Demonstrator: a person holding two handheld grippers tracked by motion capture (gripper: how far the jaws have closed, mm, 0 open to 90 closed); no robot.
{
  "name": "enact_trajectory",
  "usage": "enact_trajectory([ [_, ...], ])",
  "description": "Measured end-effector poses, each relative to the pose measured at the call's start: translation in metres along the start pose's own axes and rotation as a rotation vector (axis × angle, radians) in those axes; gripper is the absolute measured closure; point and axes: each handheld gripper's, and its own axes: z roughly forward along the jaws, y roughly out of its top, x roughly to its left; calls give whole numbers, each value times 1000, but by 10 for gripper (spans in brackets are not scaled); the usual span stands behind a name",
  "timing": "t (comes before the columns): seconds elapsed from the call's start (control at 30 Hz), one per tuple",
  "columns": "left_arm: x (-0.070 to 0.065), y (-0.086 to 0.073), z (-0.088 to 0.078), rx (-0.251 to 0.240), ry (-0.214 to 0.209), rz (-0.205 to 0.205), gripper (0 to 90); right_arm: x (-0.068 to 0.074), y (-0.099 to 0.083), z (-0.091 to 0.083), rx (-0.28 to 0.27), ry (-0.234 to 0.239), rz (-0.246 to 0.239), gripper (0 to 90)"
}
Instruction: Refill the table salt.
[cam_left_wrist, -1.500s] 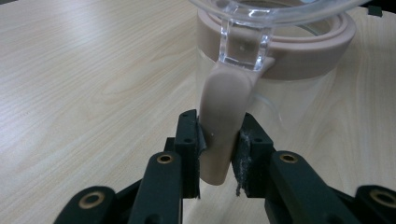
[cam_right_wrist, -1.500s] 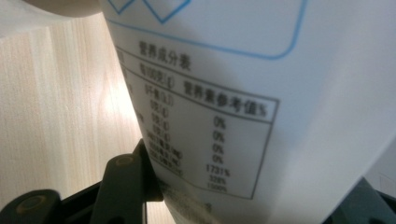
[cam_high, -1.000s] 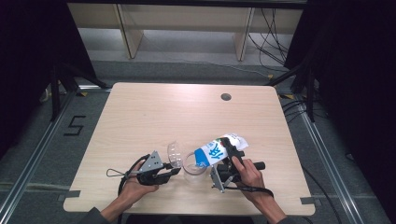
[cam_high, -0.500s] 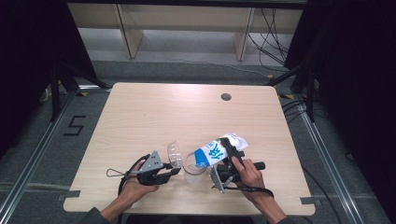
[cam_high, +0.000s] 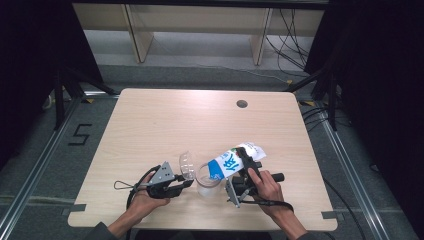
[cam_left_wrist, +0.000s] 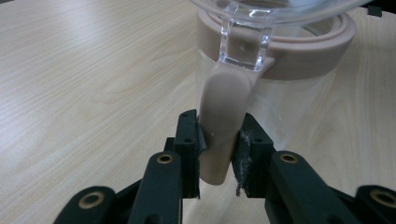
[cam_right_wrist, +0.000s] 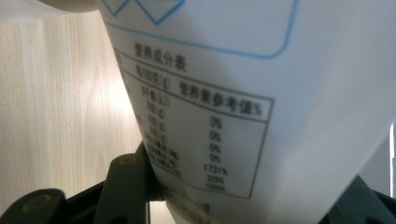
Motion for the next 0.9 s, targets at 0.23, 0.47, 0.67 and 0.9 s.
enact_trajectory([
  [0.23, 0, 0, 0, 1, 1, -2, 727, 1, -1, -2, 27, 11, 2, 517],
  [0.47, 0, 0, 0, 1, 1, -1, 727, 1, -1, -2, 27, 12, 4, 519],
  [0.67, 0, 0, 0, 1, 0, -2, 727, 0, -2, -2, 19, 14, -13, 520],
  [0.9, 0, 0, 0, 1, -6, -11, 726, 0, -2, -2, 21, 18, -13, 521],
])
